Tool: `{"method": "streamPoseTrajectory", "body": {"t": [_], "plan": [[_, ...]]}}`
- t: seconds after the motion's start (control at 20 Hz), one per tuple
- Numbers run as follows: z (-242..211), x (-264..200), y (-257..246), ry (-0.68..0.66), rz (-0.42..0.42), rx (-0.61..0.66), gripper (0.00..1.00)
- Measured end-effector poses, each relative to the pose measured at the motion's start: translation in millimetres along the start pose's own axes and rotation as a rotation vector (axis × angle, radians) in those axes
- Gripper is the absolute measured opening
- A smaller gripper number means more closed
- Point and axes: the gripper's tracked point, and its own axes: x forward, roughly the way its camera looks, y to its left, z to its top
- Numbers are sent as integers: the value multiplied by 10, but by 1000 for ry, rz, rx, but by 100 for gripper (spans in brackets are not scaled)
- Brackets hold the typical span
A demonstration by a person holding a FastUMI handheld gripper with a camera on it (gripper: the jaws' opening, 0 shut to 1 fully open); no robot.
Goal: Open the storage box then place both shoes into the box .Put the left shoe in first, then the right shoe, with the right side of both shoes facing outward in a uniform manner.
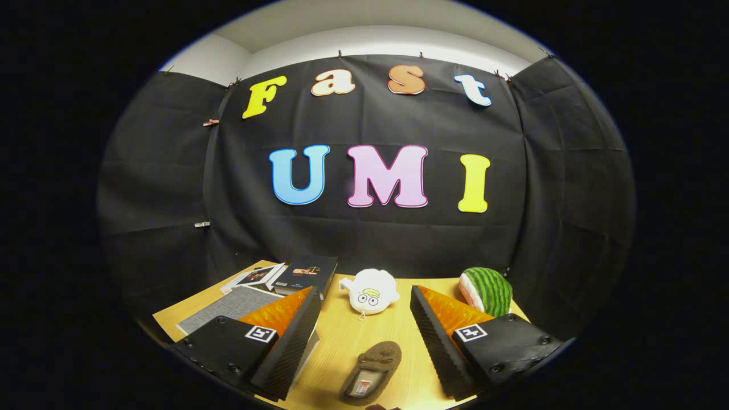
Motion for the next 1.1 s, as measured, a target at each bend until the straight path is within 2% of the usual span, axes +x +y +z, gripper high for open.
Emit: {"method": "streamPoseTrajectory", "body": {"t": [0.25,0.55,0.75,0.95,1.1], "plan": [[-225,99,72,82,34,55,97],[-696,287,326,238,156,176,98],[-1195,295,639,420,268,343,99],[-1674,97,1050,648,402,554,98],[-1852,81,1220,741,444,719,98]]}}
